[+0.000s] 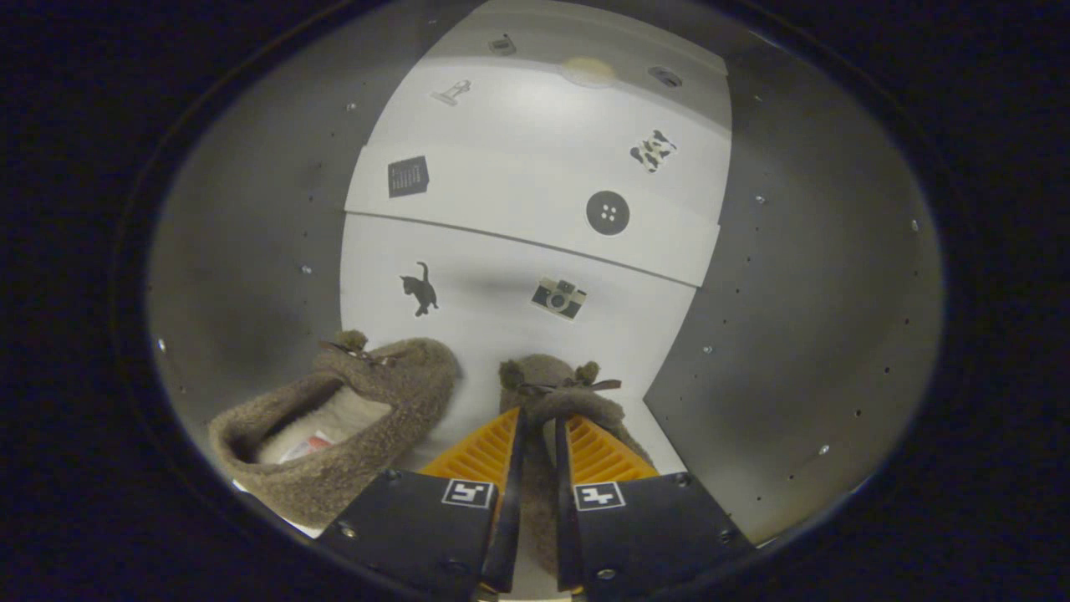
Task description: Open the shoe cabinet door, grab the shoes and put them into the shoe cabinet, then close the shoe cabinet door.
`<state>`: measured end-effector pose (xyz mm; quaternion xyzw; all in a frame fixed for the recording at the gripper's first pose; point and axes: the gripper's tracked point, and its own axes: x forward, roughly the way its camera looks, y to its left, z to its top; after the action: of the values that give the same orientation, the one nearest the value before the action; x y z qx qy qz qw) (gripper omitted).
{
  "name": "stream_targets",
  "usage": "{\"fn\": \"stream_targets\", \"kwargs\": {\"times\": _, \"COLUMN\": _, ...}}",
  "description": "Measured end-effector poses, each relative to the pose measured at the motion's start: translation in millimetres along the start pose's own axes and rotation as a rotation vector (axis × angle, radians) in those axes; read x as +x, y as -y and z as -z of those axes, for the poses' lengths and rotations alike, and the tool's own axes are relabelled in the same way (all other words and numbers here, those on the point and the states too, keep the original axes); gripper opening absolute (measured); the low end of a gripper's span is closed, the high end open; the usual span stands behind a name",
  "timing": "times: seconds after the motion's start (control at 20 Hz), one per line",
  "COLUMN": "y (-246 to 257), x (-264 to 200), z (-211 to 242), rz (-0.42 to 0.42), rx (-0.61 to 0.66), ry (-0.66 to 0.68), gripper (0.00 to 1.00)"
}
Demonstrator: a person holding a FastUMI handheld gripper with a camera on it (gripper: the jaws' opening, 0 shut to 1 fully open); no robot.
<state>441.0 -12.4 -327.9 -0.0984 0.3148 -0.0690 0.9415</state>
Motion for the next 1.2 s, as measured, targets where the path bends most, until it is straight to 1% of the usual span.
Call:
{"fn": "stream_targets", "kwargs": {"times": 0.05, "y": 2.5, "x": -8.3, "z": -4.9, "rz": 0.002, "rx": 0.007, "ry": 0.015, "gripper": 0.29}}
{"fn": "stream_targets", "kwargs": {"times": 0.1, "y": 5.9, "x": -17.8, "z": -11.1, "rz": 0.006, "rx": 0.002, "ry": 0.036, "gripper": 0.31}}
{"fn": "stream_targets", "kwargs": {"times": 0.2, "y": 12.0, "x": -41.7, "z": -22.8, "rz": 0.018, "rx": 0.000, "ry": 0.070, "gripper": 0.43}}
{"fn": "stream_targets", "kwargs": {"times": 0.35, "y": 6.9, "x": -90.1, "z": -39.6, "rz": -0.038, "rx": 0.038, "ry": 0.113, "gripper": 0.67}}
{"fn": "stream_targets", "kwargs": {"times": 0.5, "y": 9.5, "x": -147.4, "z": -54.9, "rz": -0.060, "rx": 0.051, "ry": 0.159, "gripper": 1.00}}
{"fn": "stream_targets", "kwargs": {"times": 0.55, "y": 9.1, "x": -168.3, "z": -61.1, "rz": -0.071, "rx": 0.053, "ry": 0.176, "gripper": 1.00}}
{"fn": "stream_targets", "kwargs": {"times": 0.7, "y": 19.6, "x": -237.8, "z": -74.9, "rz": -0.045, "rx": 0.084, "ry": 0.231, "gripper": 1.00}}
{"fn": "stream_targets", "kwargs": {"times": 0.8, "y": 13.8, "x": -290.1, "z": -77.9, "rz": -0.084, "rx": 0.117, "ry": 0.246, "gripper": 1.00}}
{"fn": "stream_targets", "kwargs": {"times": 0.95, "y": 20.6, "x": -364.8, "z": -82.0, "rz": -0.133, "rx": 0.174, "ry": 0.278, "gripper": 1.00}}
{"fn": "stream_targets", "kwargs": {"times": 1.1, "y": 40.8, "x": -429.0, "z": -77.7, "rz": -0.147, "rx": 0.154, "ry": 0.306, "gripper": 1.00}}
{"fn": "stream_targets", "kwargs": {"times": 1.2, "y": 45.7, "x": -464.6, "z": -68.6, "rz": -0.185, "rx": 0.144, "ry": 0.312, "gripper": 1.00}}
